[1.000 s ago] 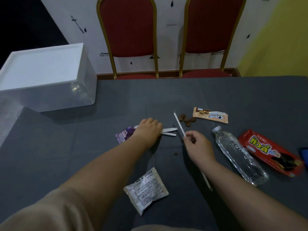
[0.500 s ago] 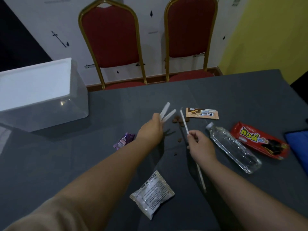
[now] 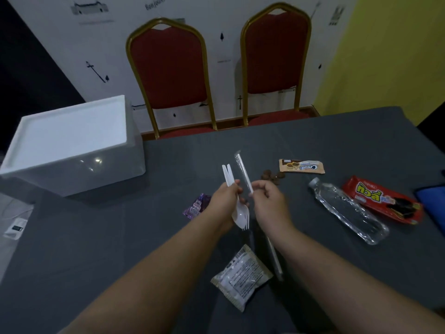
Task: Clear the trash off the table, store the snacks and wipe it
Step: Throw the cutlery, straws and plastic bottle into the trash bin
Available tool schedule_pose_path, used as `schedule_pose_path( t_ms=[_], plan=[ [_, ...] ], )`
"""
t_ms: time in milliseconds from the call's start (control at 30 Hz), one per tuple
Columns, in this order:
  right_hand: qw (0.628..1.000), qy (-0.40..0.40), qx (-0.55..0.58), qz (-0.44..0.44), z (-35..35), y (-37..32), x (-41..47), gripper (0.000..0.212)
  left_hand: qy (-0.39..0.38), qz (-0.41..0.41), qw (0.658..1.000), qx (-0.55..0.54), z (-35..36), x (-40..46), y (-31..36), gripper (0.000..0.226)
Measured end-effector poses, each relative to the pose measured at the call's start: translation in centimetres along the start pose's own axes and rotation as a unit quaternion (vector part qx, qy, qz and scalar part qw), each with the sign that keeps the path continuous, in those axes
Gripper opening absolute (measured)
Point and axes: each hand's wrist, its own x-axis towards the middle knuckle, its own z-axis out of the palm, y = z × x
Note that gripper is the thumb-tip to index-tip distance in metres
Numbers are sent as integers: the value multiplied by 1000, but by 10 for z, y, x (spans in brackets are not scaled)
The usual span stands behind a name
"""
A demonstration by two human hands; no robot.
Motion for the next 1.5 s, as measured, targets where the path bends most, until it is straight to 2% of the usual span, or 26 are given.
schedule_pose_path(
  t_ms=[100, 200, 367, 500, 633, 767, 800, 867, 933, 1000, 1067, 1200, 1333, 1400, 1500],
  plan=[
    [1000, -13, -20, 10, 9, 0, -5, 12, 16, -13, 999, 36, 0, -10, 0, 24],
    [999, -17, -37, 1, 17, 2, -10, 10, 21, -17, 1000, -4, -2, -13, -2, 32],
    [999, 23, -40, -21, 20, 6, -19, 20, -7, -37, 999, -26, -3, -18, -7, 26],
    [999, 43, -21, -11, 15, 6, -26, 10, -5, -60, 997, -50, -1, -21, -8, 25],
    [997, 63, -30, -19, -5, 9, -26, 23, -23, -74, 996, -46, 4, -13, -11, 28],
    [990, 123, -59, -24, -47, 14, -12, 6, -37, -61, 997, -13, 24, -11, -14, 29],
    [986, 137, -85, -30, -63, 18, -8, 3, -46, -59, 997, 0, 33, -12, -17, 30],
    [965, 165, -197, -52, -93, 29, 3, 15, -57, -61, 996, 17, 46, -11, -23, 31],
    [919, 176, -347, -59, -126, 45, 16, 33, -58, -65, 996, 29, 63, -7, -32, 32],
    [879, 159, -449, -31, -151, 60, 27, 51, -50, -62, 996, 37, 77, -3, -40, 30],
    [863, 112, -493, -11, -172, 71, 36, 63, -39, -59, 997, 35, 93, 1, -46, 27],
    [861, 39, -504, -62, -198, 82, 48, 69, -19, -69, 996, 45, 125, 7, -61, 26],
    [825, 17, -555, -108, -203, 84, 53, 72, 5, -73, 997, 39, 140, 13, -73, 27],
    [828, -9, -550, -111, -206, 81, 58, 71, 20, -74, 997, 26, 142, 14, -76, 26],
    [876, -49, -473, -85, -204, 69, 67, 59, 41, -65, 997, 10, 136, 16, -75, 25]
  ],
)
